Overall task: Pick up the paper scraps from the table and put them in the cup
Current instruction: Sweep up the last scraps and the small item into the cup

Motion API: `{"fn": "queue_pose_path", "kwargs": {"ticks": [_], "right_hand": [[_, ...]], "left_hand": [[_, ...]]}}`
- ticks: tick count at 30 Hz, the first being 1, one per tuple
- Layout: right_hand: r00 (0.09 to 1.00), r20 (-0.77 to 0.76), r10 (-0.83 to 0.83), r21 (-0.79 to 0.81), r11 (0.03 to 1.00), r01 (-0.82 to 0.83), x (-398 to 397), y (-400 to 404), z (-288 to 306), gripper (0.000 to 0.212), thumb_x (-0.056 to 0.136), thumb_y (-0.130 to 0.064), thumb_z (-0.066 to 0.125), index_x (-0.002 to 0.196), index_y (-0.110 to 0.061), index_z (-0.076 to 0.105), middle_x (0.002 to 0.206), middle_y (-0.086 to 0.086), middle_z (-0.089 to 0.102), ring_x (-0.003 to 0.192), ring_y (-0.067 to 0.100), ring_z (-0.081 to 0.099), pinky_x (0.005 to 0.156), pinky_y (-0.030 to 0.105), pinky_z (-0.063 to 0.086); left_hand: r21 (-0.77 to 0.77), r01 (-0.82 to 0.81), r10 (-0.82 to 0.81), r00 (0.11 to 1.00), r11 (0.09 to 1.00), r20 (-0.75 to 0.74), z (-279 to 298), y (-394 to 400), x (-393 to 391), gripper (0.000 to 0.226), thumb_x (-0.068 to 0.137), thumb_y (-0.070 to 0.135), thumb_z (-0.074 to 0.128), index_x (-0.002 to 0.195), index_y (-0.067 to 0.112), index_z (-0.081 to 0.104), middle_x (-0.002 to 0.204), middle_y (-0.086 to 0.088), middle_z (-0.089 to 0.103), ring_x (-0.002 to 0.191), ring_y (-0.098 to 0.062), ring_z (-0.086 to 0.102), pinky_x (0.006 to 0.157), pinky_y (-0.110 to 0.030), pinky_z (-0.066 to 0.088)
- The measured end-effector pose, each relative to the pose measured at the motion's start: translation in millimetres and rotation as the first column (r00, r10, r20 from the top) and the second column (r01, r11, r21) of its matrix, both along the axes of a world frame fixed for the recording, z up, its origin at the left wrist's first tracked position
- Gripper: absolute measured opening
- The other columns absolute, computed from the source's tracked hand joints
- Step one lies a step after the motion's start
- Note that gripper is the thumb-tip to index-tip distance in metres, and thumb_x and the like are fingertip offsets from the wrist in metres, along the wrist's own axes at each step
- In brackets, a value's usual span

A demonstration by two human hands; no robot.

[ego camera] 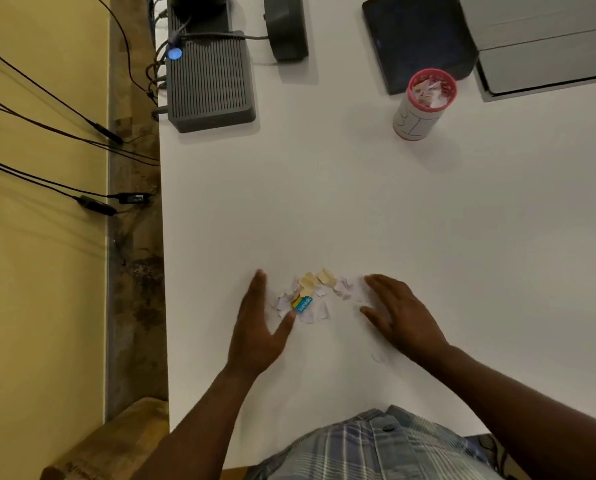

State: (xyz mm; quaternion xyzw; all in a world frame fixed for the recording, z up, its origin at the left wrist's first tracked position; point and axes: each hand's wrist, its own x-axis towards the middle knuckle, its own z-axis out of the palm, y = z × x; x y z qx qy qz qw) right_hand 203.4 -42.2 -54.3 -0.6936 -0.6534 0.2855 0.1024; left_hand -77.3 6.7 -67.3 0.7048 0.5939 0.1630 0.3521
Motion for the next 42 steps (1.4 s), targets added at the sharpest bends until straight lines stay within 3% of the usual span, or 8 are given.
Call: {"fn": "queue_pose_path", "kwargs": {"ticks": [3, 7, 11, 16, 19, 31, 37, 42], "right_hand": [[0.976, 0.108, -0.189, -0.131, 0.971, 0.202, 9, -20, 9, 0.088, 0.080, -0.068, 0.052, 0.148, -0.019, 0.025, 0.137, 0.005, 0.034, 0.121, 0.021, 0.045, 0.089, 0.032, 0.049], [0.980, 0.125, -0.155, -0.353, 0.916, 0.190, 2, -50, 16, 0.118, 0.064, -0.065, 0.073, 0.150, -0.016, 0.008, 0.133, 0.009, 0.026, 0.113, 0.028, 0.050, 0.088, 0.036, 0.050], [0.987, 0.027, -0.161, -0.378, 0.912, 0.159, -33, -67, 18, 0.104, 0.074, -0.038, 0.077, 0.150, -0.016, 0.009, 0.134, 0.011, 0.025, 0.113, 0.030, 0.051, 0.094, 0.035, 0.045], [0.943, -0.096, -0.318, -0.305, 0.911, 0.276, -64, -35, 19, 0.084, 0.083, -0.021, 0.070, 0.147, -0.014, 0.016, 0.135, 0.012, 0.027, 0.108, 0.031, 0.055, 0.091, 0.034, 0.047], [0.929, -0.113, -0.352, -0.258, 0.913, 0.315, -72, -3, 16, 0.079, 0.084, -0.017, 0.068, 0.146, -0.011, 0.020, 0.137, 0.013, 0.029, 0.109, 0.031, 0.056, 0.091, 0.033, 0.047], [0.988, -0.119, -0.101, -0.201, 0.977, 0.076, -63, 56, 12, 0.047, 0.088, -0.021, 0.064, 0.131, -0.011, 0.048, 0.129, 0.012, 0.043, 0.109, 0.026, 0.055, 0.089, 0.026, 0.044], [0.995, -0.058, -0.080, -0.155, 0.985, 0.070, -64, 66, 12, 0.058, 0.094, -0.034, 0.054, 0.144, -0.016, 0.031, 0.145, 0.009, 0.033, 0.131, 0.025, 0.036, 0.102, 0.036, 0.039], [0.978, 0.029, 0.205, -0.168, 0.966, -0.198, -71, 75, 8, 0.065, 0.089, -0.033, 0.060, 0.145, -0.023, 0.028, 0.145, 0.006, 0.032, 0.130, 0.025, 0.033, 0.096, 0.040, 0.048]], "left_hand": [[-0.024, -0.032, 0.028, 0.991, 0.999, -0.131, -2, -19, -21, 0.090, 0.084, 0.055, 0.051, 0.152, 0.023, 0.001, 0.160, 0.008, 0.005, 0.146, -0.007, 0.006, 0.119, -0.036, 0.019], [-0.084, 0.022, -0.046, 0.956, 0.996, -0.291, -3, -39, -29, 0.096, 0.084, 0.063, 0.043, 0.149, 0.023, -0.014, 0.159, 0.006, -0.010, 0.146, -0.009, -0.009, 0.120, -0.035, 0.006], [-0.090, 0.015, -0.050, 0.915, 0.996, -0.401, 0, -55, -15, 0.091, 0.086, 0.064, 0.035, 0.149, 0.018, -0.012, 0.158, -0.001, -0.015, 0.146, -0.017, -0.010, 0.119, -0.035, 0.006], [-0.114, -0.145, 0.092, 0.922, 0.983, -0.377, 18, -55, 26, 0.081, 0.090, 0.031, 0.058, 0.149, 0.005, 0.009, 0.151, -0.013, 0.019, 0.136, -0.027, 0.026, 0.108, -0.031, 0.033], [-0.177, -0.180, 0.115, 0.938, 0.968, -0.326, 20, -41, 41, 0.087, 0.082, 0.026, 0.069, 0.147, 0.005, 0.015, 0.139, -0.013, 0.027, 0.126, -0.027, 0.035, 0.102, -0.029, 0.038], [-0.190, 0.046, -0.087, 0.973, 0.981, -0.213, 19, 5, 62, 0.076, 0.080, 0.019, 0.074, 0.143, 0.010, 0.033, 0.133, -0.009, 0.035, 0.121, -0.021, 0.046, 0.101, -0.027, 0.043], [-0.170, -0.064, 0.042, 0.991, 0.983, -0.131, 18, 13, 54, 0.070, 0.078, 0.023, 0.076, 0.138, 0.010, 0.042, 0.129, -0.008, 0.041, 0.115, -0.020, 0.053, 0.093, -0.023, 0.046], [-0.158, -0.011, -0.008, 0.993, 0.987, -0.116, 17, 14, 60, 0.070, 0.078, 0.030, 0.076, 0.138, 0.018, 0.042, 0.130, -0.005, 0.039, 0.117, -0.018, 0.047, 0.090, -0.022, 0.045]]}}
